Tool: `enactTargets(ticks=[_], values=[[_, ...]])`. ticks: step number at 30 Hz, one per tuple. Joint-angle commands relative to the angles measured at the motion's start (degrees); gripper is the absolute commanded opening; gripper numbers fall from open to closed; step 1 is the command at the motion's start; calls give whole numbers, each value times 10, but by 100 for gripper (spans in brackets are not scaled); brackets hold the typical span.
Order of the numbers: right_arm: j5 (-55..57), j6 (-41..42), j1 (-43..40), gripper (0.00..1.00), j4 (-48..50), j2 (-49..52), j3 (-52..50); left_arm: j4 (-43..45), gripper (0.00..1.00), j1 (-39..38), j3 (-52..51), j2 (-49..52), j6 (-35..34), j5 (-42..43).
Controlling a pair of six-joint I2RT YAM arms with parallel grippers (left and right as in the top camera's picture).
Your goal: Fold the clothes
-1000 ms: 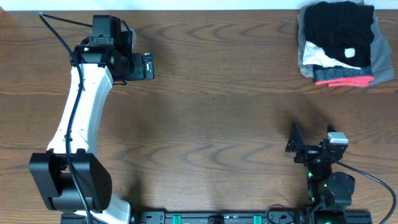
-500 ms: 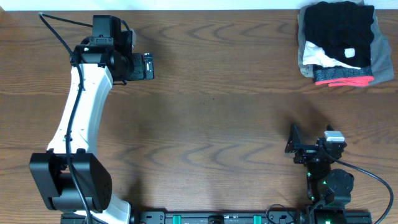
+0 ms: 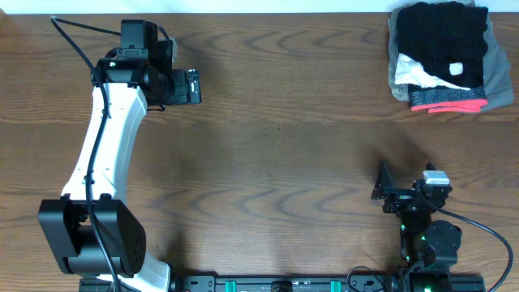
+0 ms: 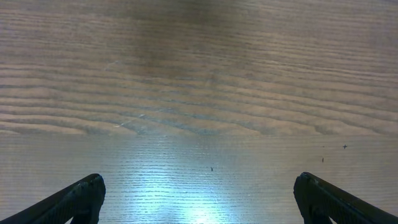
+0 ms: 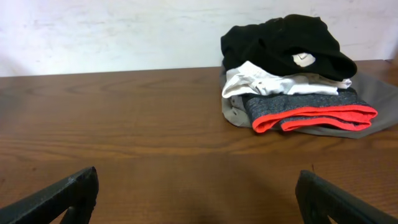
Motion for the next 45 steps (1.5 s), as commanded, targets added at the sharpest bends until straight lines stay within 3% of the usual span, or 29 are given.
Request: enactTargets(ticks=[1, 4, 16, 21, 33, 40, 45], values=[[2, -12, -9, 99, -3, 1, -1, -14, 98, 3, 5, -9, 3, -5], [2, -12, -9, 99, -3, 1, -1, -35, 98, 3, 5, -47, 4, -5], [2, -12, -9, 99, -3, 1, -1, 21, 98, 4, 5, -247, 110, -10], [2, -12, -9, 99, -3, 1, -1, 59, 98, 25, -27, -308, 111, 4], [2, -12, -9, 99, -3, 1, -1, 353, 98, 87, -368, -525, 111, 43], [2, -12, -9, 99, -3, 1, -1, 488, 98, 90, -574, -661, 108, 47], [2, -12, -9, 99, -3, 1, -1, 529, 98, 90, -693, -763, 106, 47]])
